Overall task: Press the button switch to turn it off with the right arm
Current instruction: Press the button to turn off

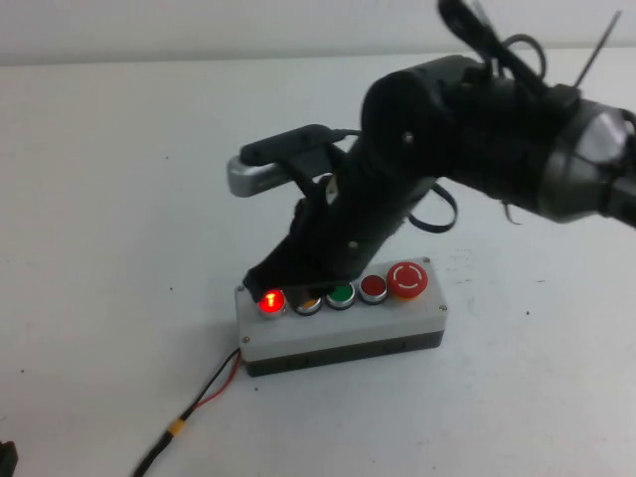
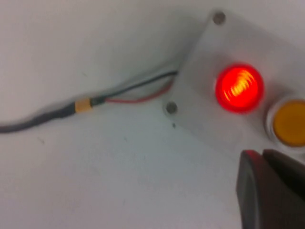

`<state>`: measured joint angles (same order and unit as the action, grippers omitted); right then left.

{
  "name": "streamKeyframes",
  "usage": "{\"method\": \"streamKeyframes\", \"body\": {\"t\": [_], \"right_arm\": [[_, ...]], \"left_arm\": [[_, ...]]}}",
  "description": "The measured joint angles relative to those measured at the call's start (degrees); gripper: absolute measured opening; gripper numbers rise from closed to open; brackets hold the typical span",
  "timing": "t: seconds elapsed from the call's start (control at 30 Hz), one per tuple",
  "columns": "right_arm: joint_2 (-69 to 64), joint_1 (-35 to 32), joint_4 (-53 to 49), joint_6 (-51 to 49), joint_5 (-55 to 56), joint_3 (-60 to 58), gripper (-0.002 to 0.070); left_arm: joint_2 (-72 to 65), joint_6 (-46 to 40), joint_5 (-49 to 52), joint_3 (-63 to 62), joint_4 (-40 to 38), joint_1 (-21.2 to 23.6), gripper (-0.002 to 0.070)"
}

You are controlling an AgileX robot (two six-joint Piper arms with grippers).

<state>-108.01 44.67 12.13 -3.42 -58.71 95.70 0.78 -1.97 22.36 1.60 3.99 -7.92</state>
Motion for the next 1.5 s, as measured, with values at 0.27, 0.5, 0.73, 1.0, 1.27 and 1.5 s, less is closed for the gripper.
{"method": "streamKeyframes", "body": {"t": [0.27, 0.5, 0.73, 1.0, 1.27, 1.5], "right_arm": [[-12.48, 0.5, -0.23, 0.31, -1.19, 13.39, -0.0016], [-14.58, 0.5, -2.05, 0.31, -2.05, 16.55, -0.0016], [-15.13, 0.5, -4.49, 0.44, -5.34, 17.32, -0.0016], [-15.13, 0.5, -6.13, 0.76, -7.91, 22.88, -0.0016], [-15.13, 1.42, -6.13, 1.11, -11.99, 23.45, -0.0016], [-15.76, 2.16, -5.46, 1.8, -11.99, 23.45, -0.0016]], "left_arm": [[0.0, 0.0, 0.0, 0.0, 0.0, 0.0, -0.0002], [0.0, 0.0, 0.0, 0.0, 0.0, 0.0, -0.0002], [0.0, 0.0, 0.0, 0.0, 0.0, 0.0, -0.0002], [0.0, 0.0, 0.0, 0.0, 0.0, 0.0, -0.0002], [0.0, 0.0, 0.0, 0.0, 0.0, 0.0, -0.0002], [0.0, 0.0, 0.0, 0.0, 0.0, 0.0, -0.0002]]}}
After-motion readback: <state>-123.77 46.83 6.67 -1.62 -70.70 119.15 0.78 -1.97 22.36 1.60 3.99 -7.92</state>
